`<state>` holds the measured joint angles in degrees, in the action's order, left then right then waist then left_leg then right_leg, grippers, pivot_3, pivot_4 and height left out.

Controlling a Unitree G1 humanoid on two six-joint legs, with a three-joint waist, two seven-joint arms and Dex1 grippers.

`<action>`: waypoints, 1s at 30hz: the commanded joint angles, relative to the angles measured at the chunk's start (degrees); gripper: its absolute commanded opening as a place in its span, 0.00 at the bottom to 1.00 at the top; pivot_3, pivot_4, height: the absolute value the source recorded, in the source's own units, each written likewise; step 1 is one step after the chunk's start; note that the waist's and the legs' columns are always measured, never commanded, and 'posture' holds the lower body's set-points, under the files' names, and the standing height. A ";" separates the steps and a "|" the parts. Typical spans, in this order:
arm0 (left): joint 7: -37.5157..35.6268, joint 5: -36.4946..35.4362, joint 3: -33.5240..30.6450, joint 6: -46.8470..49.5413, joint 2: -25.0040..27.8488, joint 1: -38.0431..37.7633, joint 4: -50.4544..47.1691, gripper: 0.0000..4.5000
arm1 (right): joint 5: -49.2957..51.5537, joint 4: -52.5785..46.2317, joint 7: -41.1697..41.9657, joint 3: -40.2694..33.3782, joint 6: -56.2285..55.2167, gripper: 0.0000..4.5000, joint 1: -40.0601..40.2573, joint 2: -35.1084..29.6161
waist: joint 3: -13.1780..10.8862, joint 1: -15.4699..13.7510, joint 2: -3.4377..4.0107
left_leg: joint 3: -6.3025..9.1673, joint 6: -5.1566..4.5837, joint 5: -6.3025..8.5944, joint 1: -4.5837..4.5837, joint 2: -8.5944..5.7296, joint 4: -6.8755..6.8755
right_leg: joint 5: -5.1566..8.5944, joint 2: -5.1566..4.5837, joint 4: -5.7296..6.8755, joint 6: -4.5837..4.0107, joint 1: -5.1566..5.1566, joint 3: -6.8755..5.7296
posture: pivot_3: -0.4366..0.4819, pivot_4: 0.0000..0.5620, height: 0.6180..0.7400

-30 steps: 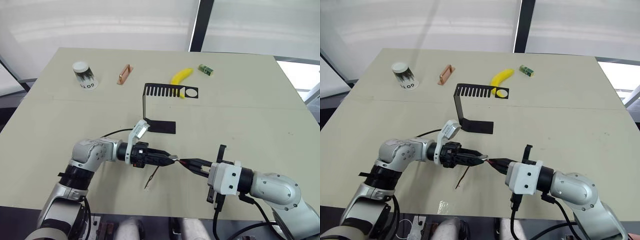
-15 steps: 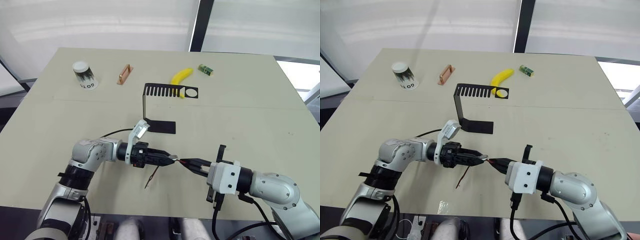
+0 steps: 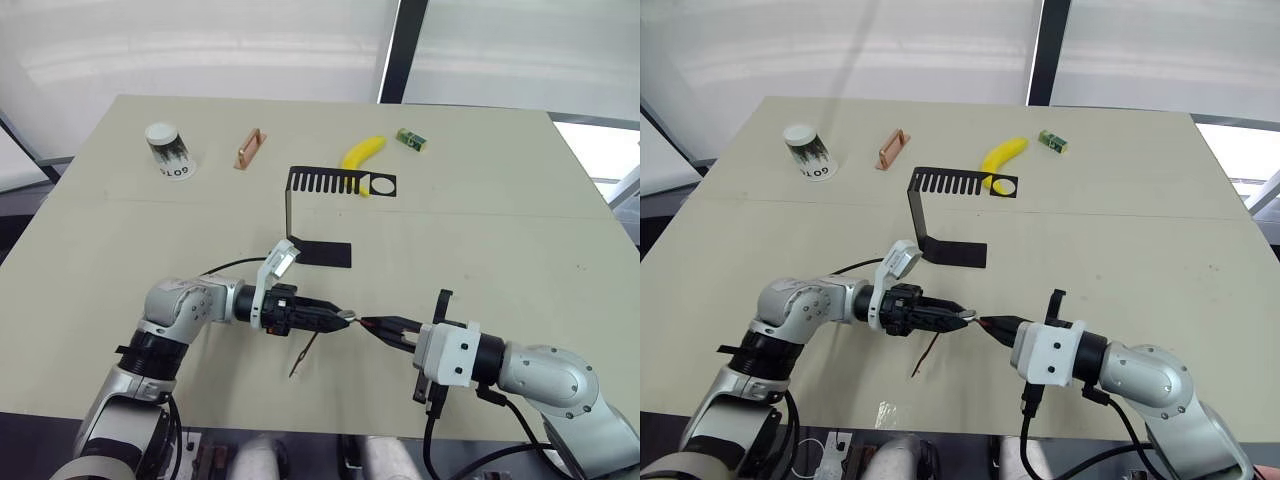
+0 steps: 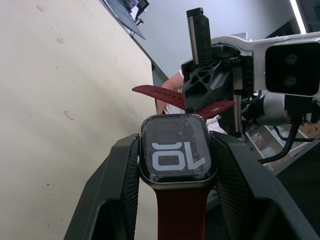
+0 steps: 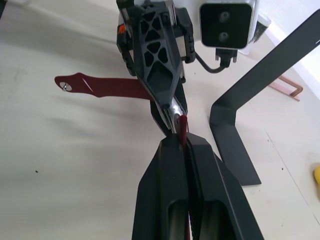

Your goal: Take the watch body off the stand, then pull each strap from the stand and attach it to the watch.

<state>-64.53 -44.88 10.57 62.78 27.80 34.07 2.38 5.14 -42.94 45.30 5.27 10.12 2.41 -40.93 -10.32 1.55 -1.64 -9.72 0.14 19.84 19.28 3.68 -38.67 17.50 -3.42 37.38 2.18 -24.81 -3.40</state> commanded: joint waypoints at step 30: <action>0.62 -0.06 -0.64 -0.87 -0.77 -0.93 -2.71 0.36 | 0.14 -1.31 -0.23 1.96 -1.32 0.00 -1.63 1.61 | -0.01 0.01 -0.01 | 0.00 0.01 0.01 0.04 0.00 0.02 | 0.00 -0.01 -0.03 0.00 -0.05 0.00 | 0.48 0.27 0.91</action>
<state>-63.86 -44.74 9.98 62.41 27.67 33.15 1.78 4.57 -42.32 45.31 6.58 10.10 1.00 -39.91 -10.32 1.55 -1.64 -9.72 0.14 19.85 19.32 3.69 -38.64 17.50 -3.43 37.35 2.18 -24.86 -3.40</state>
